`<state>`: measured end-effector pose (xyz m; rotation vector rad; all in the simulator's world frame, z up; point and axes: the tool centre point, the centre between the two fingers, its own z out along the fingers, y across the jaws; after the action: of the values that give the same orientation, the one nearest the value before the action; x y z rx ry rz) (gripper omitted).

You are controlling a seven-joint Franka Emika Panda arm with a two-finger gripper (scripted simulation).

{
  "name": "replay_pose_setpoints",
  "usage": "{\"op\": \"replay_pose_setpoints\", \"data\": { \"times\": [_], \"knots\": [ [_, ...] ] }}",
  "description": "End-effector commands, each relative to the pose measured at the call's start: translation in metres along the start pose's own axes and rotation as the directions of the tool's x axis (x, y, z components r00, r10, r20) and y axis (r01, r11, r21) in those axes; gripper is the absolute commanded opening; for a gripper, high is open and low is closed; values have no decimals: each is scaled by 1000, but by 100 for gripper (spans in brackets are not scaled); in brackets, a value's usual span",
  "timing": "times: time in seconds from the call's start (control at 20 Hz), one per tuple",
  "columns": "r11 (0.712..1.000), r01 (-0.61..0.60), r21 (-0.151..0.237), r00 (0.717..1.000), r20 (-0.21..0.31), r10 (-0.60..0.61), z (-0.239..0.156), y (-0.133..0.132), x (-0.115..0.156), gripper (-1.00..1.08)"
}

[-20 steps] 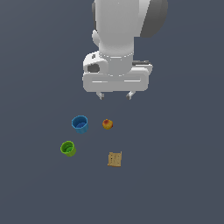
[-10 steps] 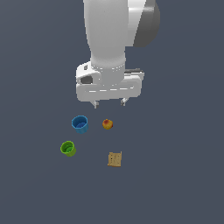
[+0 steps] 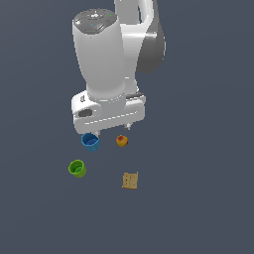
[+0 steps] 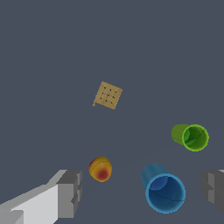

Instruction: Pick up a designated object from a clutter of objects.

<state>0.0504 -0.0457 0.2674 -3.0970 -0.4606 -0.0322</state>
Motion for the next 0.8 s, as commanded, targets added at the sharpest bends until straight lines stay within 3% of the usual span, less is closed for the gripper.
{"op": "replay_pose_setpoints", "data": {
  "times": [0.0,0.35,0.75],
  "knots": [
    [999,48,0,999,1,-48,10,12,3,100],
    [984,179,1,984,3,-179,38,45,7,100],
    [946,324,2,946,7,-324,73,83,7,100]
  ]
}}
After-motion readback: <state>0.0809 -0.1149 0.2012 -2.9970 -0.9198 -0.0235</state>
